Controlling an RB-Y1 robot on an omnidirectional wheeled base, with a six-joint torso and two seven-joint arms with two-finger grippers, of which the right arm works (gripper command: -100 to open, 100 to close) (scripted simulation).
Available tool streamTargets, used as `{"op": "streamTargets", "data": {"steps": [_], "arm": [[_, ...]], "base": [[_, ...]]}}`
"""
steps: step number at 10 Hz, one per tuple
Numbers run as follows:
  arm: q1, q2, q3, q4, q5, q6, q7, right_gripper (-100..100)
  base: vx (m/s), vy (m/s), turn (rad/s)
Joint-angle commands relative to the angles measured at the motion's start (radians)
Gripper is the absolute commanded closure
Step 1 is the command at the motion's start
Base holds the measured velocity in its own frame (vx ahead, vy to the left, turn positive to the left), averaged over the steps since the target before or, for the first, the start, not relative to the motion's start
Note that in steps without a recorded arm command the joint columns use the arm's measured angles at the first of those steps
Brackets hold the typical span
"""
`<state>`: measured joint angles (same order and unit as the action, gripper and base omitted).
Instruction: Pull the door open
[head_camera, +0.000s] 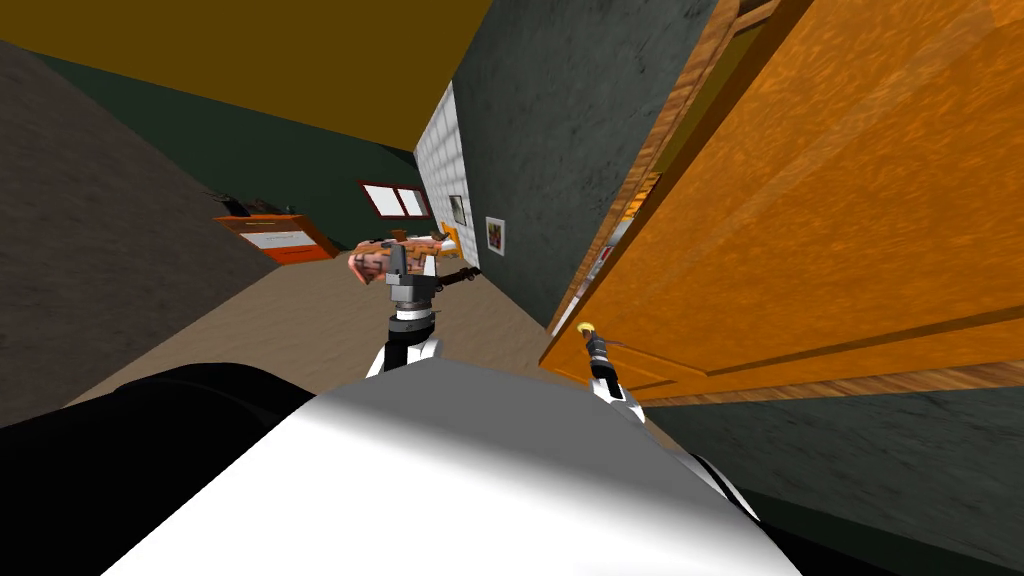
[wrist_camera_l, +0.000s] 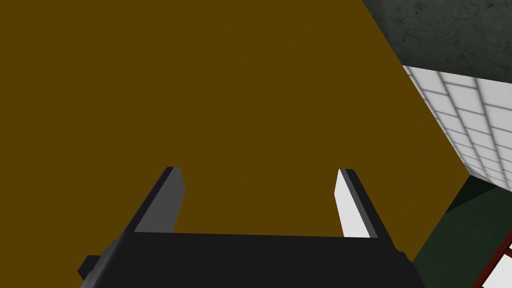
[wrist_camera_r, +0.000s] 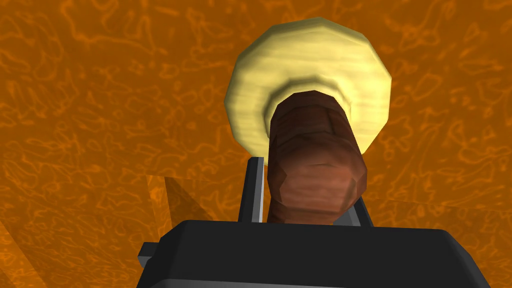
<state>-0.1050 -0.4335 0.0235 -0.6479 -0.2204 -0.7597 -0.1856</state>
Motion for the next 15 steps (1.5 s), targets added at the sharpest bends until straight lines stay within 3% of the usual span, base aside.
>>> {"op": "streamTargets", "data": {"steps": [1,10,11,15], "arm": [[-0.002,-0.003,0.014,0.004,-0.006,-0.007,0.000,100],[-0.013,-0.040,0.097,0.023,-0.059,-0.038,-0.009,100],[-0.014,-0.036,0.095,0.023,-0.056,-0.036,-0.011,100],[0.012,-0.063,0.157,-0.004,-0.036,-0.069,-0.050,100]], "base": [[-0.216,-0.066,0.106],[-0.204,-0.072,0.144],[-0.087,-0.024,0.030],[-0.187,-0.056,0.057]]}}
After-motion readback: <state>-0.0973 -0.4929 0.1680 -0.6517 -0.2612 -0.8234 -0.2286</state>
